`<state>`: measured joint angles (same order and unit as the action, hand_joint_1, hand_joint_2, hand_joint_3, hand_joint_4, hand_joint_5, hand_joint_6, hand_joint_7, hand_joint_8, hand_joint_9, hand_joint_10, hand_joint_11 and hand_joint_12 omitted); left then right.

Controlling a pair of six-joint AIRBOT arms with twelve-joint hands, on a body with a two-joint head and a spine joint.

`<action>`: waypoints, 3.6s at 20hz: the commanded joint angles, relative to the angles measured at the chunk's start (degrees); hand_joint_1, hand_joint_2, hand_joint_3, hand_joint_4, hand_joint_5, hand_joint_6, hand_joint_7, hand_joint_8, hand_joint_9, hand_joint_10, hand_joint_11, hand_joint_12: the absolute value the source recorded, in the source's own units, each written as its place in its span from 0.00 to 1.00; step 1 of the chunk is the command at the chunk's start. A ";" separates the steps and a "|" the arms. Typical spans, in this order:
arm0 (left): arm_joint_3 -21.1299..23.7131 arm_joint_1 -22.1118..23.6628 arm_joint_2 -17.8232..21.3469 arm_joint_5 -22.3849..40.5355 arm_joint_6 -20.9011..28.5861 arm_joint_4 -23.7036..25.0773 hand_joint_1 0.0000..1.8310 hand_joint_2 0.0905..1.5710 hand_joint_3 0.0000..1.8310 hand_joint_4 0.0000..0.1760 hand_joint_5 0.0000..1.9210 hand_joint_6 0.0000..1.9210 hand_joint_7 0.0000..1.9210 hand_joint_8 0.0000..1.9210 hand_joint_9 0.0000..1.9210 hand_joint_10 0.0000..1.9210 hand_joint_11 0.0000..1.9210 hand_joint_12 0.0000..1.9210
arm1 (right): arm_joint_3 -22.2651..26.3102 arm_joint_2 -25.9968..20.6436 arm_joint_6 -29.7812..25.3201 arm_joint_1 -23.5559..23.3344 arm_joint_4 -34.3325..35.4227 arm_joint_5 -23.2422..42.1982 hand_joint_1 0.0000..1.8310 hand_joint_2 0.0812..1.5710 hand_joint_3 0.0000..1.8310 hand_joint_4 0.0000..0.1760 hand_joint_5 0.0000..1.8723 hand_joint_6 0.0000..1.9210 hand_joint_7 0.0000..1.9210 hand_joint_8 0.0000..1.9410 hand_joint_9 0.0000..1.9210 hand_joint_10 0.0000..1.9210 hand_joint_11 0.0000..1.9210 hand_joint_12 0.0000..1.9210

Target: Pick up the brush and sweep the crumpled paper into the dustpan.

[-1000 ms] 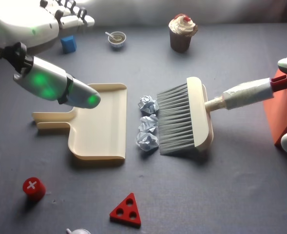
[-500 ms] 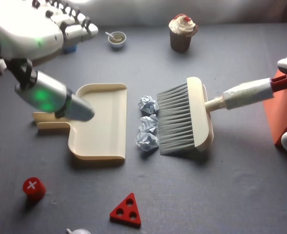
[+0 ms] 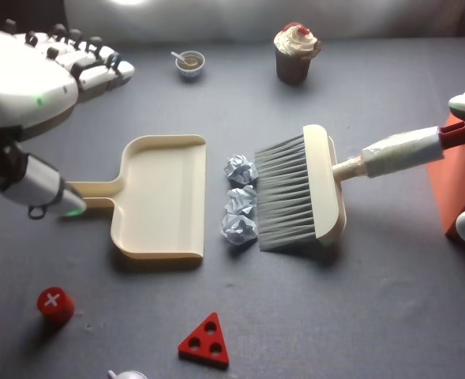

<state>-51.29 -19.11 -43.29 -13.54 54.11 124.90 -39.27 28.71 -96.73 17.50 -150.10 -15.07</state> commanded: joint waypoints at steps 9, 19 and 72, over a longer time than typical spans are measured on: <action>-0.45 -4.56 0.24 -7.69 16.73 13.12 0.56 0.56 0.00 0.00 0.01 0.00 0.02 0.01 0.05 0.01 0.09 0.02 | -0.07 -0.77 -0.14 -0.54 -1.02 -5.66 0.00 0.56 0.00 0.00 0.00 0.00 0.00 0.00 0.00 0.00 0.01 0.00; -2.06 -6.74 -2.71 -9.03 23.79 16.14 0.53 0.56 0.00 0.00 0.01 0.00 0.02 0.00 0.05 0.00 0.09 0.02 | -0.07 -0.77 -0.14 -0.54 -1.15 -5.66 0.00 0.58 0.01 0.00 0.01 0.00 0.01 0.00 0.01 0.00 0.01 0.00; -16.24 -14.04 -15.22 -8.79 8.98 -1.24 0.51 0.57 0.00 0.00 0.00 0.00 0.01 0.00 0.04 0.00 0.07 0.00 | -0.03 -0.81 -0.14 -0.53 -1.70 -5.66 0.00 0.58 0.00 0.00 0.03 0.00 0.03 0.00 0.03 0.00 0.03 0.01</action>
<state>-67.26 -33.15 -58.59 -18.06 63.44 122.48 -39.27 28.71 -96.75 17.50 -150.91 -15.05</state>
